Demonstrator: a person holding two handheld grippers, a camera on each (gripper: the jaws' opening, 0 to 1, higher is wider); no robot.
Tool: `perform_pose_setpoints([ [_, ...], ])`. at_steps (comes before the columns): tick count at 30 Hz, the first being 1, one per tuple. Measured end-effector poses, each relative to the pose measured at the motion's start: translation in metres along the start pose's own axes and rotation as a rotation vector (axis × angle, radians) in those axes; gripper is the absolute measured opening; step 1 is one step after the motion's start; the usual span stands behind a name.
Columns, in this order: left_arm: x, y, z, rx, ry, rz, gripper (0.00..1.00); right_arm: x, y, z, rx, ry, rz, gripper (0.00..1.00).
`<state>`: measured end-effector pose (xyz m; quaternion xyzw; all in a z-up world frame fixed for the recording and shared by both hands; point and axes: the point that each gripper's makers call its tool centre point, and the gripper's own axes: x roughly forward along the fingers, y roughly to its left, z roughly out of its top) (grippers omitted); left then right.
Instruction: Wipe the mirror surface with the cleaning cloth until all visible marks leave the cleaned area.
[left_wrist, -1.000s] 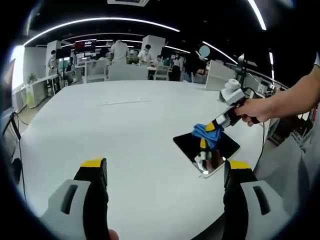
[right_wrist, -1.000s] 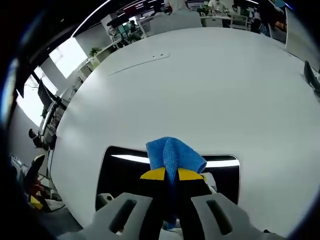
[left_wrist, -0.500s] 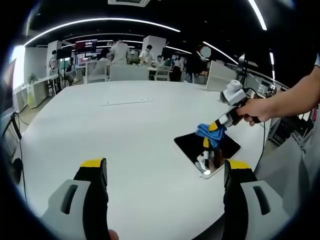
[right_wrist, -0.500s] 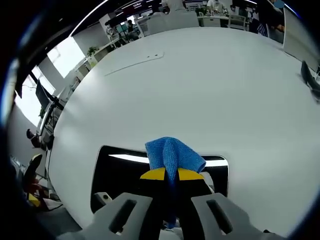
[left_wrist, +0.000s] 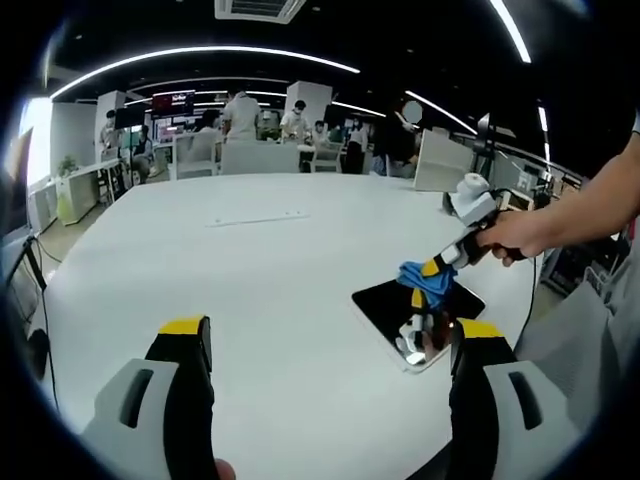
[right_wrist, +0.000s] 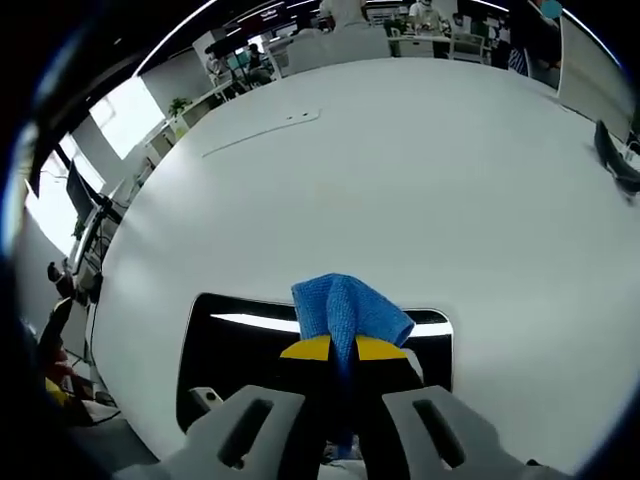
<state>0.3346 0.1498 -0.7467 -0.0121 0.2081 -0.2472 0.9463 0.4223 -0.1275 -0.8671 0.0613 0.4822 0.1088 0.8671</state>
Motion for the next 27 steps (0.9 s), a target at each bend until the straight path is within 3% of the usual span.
perform_pose_setpoints([
  [20, 0.0, -0.002, 0.005, -0.002, -0.011, 0.007, 0.99, -0.024, 0.008, -0.04, 0.032, -0.019, 0.015, 0.01],
  [27, -0.001, -0.005, -0.005, -0.004, 0.042, -0.006, 0.99, -0.032, 0.011, -0.054, 0.035, -0.015, 0.017, 0.01],
])
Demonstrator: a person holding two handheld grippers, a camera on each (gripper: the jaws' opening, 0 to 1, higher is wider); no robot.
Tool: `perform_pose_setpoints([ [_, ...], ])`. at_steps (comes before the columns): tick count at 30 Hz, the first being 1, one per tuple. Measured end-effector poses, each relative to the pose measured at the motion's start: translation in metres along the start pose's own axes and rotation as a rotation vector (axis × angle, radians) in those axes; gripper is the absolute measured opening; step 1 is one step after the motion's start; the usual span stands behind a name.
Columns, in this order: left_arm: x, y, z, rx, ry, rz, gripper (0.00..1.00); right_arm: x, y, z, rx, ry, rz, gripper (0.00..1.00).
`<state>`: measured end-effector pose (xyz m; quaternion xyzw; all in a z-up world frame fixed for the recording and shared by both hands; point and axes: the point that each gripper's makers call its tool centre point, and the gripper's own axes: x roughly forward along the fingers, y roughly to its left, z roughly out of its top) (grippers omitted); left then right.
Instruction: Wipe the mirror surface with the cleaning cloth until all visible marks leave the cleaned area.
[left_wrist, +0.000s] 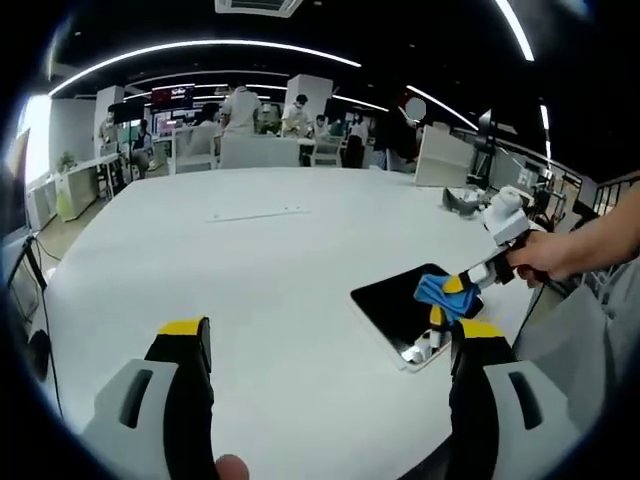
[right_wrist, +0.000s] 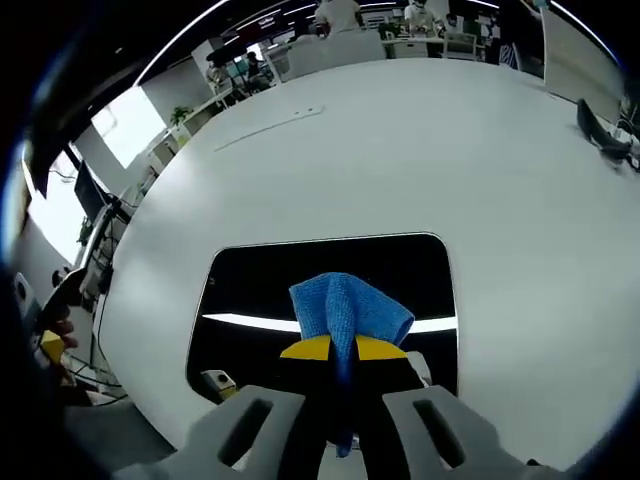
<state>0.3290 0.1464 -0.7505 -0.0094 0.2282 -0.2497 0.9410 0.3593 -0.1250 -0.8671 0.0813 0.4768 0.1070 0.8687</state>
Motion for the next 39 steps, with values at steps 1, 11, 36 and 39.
perform_pose_setpoints([
  [1, -0.001, 0.0, -0.001, 0.004, -0.003, -0.001, 0.99, -0.001, 0.001, -0.002, -0.003, 0.001, 0.0, 0.01],
  [11, -0.004, 0.002, 0.003, 0.031, -0.006, 0.001, 0.99, -0.006, 0.002, -0.009, -0.005, 0.01, 0.006, 0.01],
  [36, -0.005, 0.007, 0.003, 0.026, -0.014, 0.032, 0.99, -0.015, 0.007, -0.025, -0.025, 0.023, 0.031, 0.01],
  [39, -0.004, 0.007, 0.002, 0.024, -0.012, 0.034, 0.99, -0.016, 0.008, -0.027, -0.016, 0.028, 0.035, 0.01],
])
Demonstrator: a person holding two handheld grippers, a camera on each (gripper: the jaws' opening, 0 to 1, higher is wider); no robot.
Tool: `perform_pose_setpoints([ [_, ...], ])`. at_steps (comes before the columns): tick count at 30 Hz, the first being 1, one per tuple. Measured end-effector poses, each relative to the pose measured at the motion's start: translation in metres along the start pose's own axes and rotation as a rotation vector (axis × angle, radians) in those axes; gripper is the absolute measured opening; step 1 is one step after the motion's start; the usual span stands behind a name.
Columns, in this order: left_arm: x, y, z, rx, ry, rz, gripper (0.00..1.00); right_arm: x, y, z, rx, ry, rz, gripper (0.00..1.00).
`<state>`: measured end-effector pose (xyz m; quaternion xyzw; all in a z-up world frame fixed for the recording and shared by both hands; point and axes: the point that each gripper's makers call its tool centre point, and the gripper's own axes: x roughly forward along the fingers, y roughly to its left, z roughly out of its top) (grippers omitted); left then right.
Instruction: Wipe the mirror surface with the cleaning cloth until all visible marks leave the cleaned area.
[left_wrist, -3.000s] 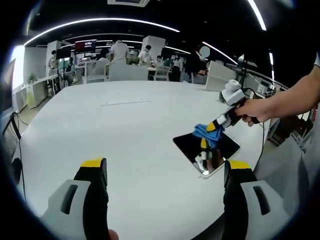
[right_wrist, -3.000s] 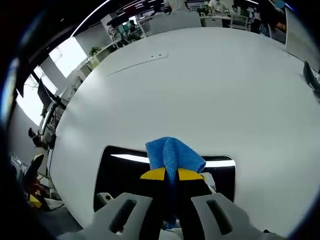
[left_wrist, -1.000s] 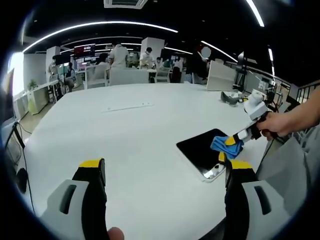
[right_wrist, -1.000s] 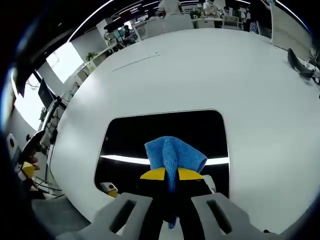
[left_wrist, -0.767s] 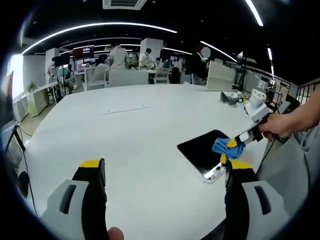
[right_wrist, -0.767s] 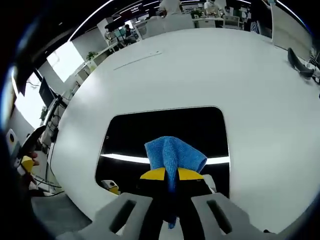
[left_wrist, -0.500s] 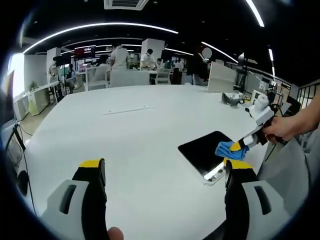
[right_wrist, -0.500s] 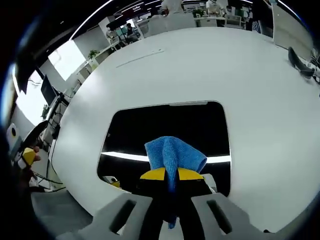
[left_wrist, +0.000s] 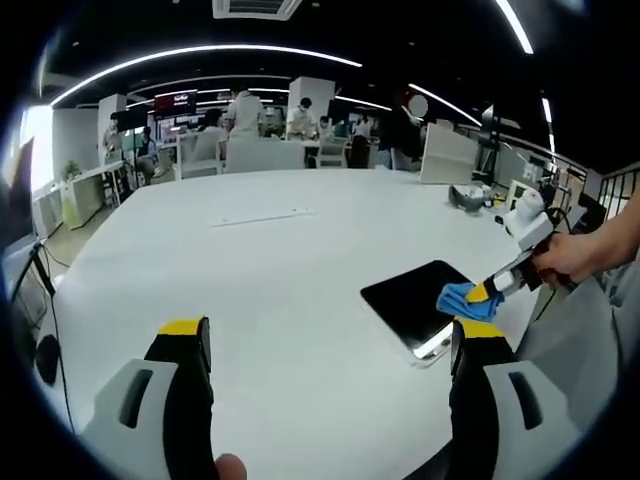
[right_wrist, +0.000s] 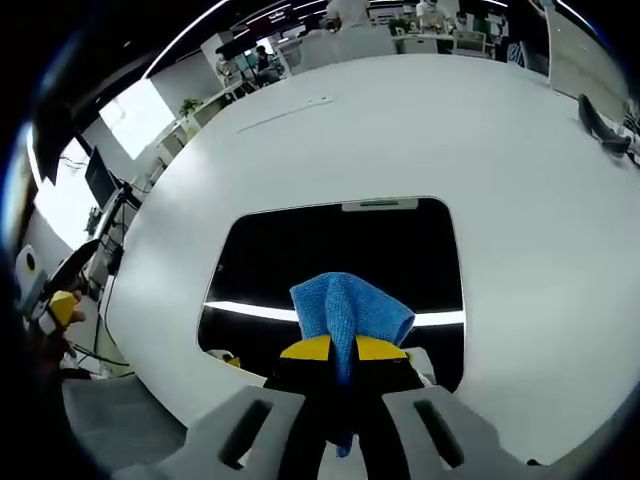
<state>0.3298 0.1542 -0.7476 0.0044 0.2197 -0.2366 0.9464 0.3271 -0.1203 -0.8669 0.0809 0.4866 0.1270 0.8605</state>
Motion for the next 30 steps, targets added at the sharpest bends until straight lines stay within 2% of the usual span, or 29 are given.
perform_pose_setpoints([
  [9, 0.004, -0.008, -0.002, 0.008, 0.006, -0.016, 0.99, -0.004, 0.004, -0.009, 0.01, 0.0, 0.012, 0.01],
  [30, -0.002, -0.01, -0.01, -0.012, 0.004, 0.002, 0.99, -0.012, 0.01, -0.024, 0.016, 0.011, 0.033, 0.01],
])
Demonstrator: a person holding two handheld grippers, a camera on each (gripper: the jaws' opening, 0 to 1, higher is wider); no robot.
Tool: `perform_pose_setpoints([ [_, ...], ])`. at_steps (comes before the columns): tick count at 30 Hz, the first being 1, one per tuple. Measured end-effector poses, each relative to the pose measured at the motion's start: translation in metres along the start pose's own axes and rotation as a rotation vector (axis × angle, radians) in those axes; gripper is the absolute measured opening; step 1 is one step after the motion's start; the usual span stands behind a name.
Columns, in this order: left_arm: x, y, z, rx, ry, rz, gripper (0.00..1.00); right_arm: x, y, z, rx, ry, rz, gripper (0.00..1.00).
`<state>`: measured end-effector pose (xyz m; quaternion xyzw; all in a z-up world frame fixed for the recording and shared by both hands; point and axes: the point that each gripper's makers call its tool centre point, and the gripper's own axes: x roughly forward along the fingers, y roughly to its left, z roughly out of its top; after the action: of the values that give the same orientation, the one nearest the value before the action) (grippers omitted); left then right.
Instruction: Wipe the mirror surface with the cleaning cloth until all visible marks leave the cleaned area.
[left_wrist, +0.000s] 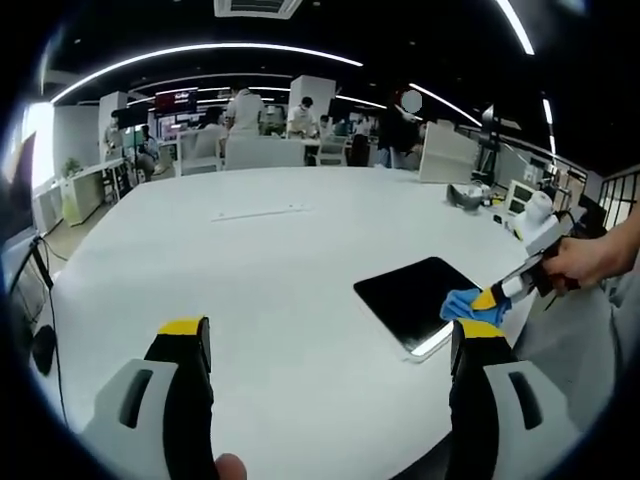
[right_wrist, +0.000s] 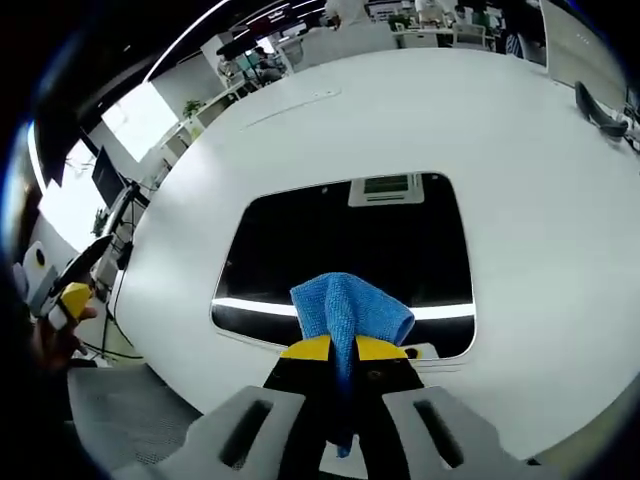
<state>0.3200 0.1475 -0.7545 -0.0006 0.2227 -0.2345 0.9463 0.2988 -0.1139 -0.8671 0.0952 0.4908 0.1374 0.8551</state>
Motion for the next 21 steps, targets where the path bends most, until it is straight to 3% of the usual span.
perform_pose_setpoints([
  [3, 0.0014, -0.0021, -0.0012, 0.001, 0.001, -0.004, 0.99, -0.0011, 0.0012, -0.0027, -0.002, 0.008, -0.003, 0.01],
  [5, 0.0023, -0.002, -0.0016, 0.0, 0.001, -0.004, 0.99, -0.0014, 0.002, -0.0034, -0.065, 0.008, -0.02, 0.01],
  [21, 0.002, 0.0007, 0.0017, -0.004, -0.006, 0.003, 0.99, -0.0019, 0.001, -0.0022, -0.028, 0.014, -0.007, 0.01],
])
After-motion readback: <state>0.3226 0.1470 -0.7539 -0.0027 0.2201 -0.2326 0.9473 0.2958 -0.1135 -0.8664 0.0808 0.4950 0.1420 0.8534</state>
